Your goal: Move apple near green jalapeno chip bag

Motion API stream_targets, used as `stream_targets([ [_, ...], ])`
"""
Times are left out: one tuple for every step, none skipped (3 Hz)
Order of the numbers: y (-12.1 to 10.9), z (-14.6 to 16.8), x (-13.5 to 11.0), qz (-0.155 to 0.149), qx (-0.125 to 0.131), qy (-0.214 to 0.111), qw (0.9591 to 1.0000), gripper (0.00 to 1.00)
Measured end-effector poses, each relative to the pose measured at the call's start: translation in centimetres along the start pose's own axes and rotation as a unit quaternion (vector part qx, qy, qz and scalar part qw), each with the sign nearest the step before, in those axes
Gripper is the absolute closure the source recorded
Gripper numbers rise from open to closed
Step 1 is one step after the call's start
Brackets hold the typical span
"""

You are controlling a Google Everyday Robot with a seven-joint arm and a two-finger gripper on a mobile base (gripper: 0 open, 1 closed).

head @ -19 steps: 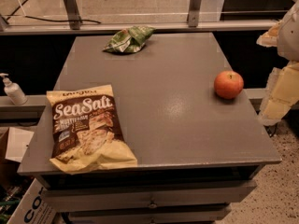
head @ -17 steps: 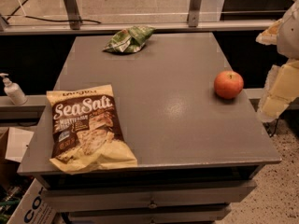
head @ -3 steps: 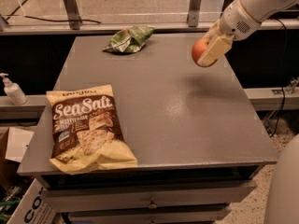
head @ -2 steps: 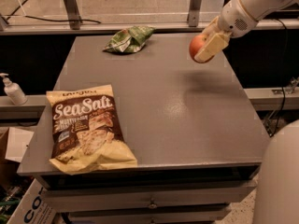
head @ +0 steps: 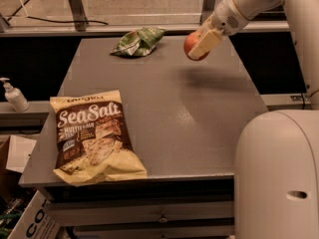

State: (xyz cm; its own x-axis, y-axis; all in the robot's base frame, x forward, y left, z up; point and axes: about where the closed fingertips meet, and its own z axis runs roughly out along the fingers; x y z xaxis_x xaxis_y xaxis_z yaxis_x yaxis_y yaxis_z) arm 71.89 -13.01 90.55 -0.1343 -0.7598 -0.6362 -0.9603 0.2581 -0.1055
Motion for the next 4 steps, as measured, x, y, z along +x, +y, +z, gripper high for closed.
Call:
stream_targets([
  [-0.9, 1.8, -1.3, 0.007, 0.002, -0.005, 1.0, 1.0],
  [-1.4, 2.4, -3.2, -0.001, 0.016, -0.017, 0.9997, 1.0],
  [-1.6, 2.9, -5.1, -0.007, 0.038, -0.038, 0.9985, 1.0],
  [-1.2, 4.9, -6.1, -0.001, 0.04, -0.052, 0.9979, 1.0],
])
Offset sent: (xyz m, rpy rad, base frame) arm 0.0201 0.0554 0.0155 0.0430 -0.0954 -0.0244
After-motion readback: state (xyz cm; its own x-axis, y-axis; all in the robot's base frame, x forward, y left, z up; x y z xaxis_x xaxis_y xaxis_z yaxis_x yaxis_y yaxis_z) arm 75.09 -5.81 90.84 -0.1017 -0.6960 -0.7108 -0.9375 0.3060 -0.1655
